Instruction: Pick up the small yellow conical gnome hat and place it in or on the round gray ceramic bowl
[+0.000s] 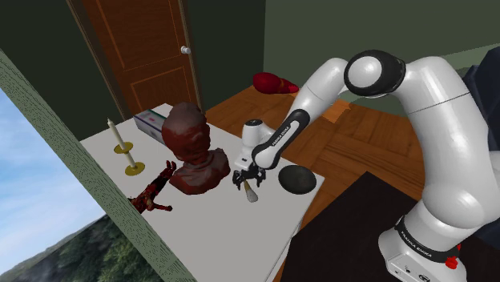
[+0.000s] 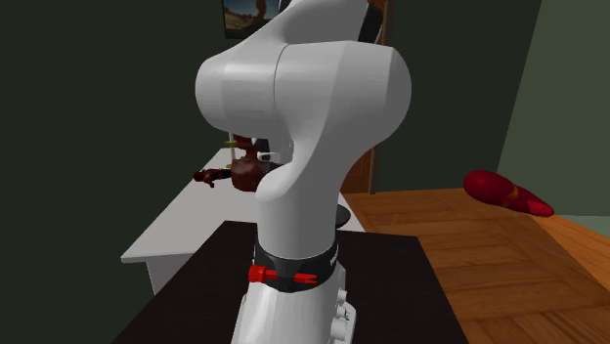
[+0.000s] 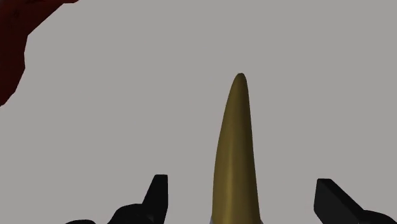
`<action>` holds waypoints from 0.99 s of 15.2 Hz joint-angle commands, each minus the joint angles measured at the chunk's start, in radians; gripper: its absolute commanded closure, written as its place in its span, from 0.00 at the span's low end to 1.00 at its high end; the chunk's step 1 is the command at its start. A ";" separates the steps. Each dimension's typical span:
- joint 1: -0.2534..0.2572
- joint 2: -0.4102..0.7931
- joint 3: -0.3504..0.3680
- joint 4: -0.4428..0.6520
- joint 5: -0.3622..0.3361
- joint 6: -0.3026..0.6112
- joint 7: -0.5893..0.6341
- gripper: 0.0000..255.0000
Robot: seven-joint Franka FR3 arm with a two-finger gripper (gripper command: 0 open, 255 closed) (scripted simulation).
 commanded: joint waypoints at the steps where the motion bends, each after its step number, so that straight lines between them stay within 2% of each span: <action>1: 0.009 0.017 -0.010 0.007 -0.007 0.013 0.003 0.00; 8: 0.009 0.017 -0.010 0.007 -0.007 0.012 0.003 0.00; 9: 0.009 0.017 -0.010 0.007 -0.007 0.012 0.003 1.00; 15: 0.011 0.018 -0.011 0.004 -0.008 0.016 0.006 1.00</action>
